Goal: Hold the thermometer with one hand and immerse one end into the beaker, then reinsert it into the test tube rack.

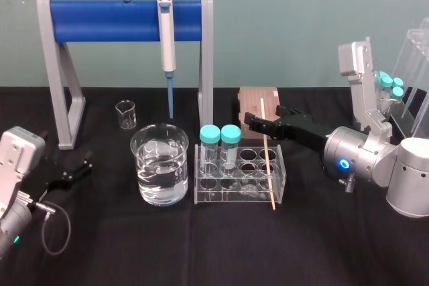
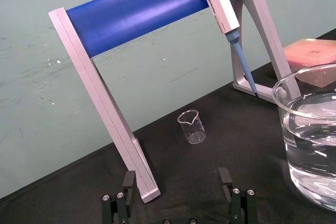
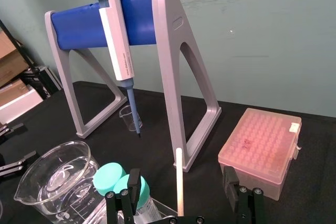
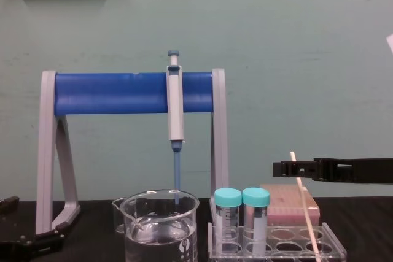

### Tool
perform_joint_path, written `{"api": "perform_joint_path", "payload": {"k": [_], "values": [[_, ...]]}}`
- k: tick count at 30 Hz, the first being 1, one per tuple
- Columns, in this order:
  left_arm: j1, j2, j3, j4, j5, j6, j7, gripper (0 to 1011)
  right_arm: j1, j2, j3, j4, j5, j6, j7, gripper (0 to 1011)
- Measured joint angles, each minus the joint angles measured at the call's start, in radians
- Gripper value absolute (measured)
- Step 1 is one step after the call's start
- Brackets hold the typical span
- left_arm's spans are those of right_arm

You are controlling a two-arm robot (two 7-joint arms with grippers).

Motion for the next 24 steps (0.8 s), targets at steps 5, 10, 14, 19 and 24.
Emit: {"api": "perform_joint_path", "payload": {"k": [5,10,14,19,24], "values": [[0.0,0.0,0.0,0.0,0.0,0.0,0.0,1004,0.0,0.0,0.0,0.0,0.0,0.0,0.0,1003],[0.0,0.0,0.0,0.0,0.0,0.0,0.0,1004,0.0,0.001,0.0,0.0,0.0,-0.001,0.001,1003],[0.0,0.0,0.0,0.0,0.0,0.0,0.0,1004,0.0,0.001,0.0,0.0,0.0,-0.001,0.001,981],[0.0,0.0,0.0,0.0,0.0,0.0,0.0,1004,0.0,0.001,0.0,0.0,0.0,0.0,0.001,899],[0.0,0.0,0.0,0.0,0.0,0.0,0.0,1004,0.0,0.001,0.0,0.0,0.001,0.0,0.002,762]]}}
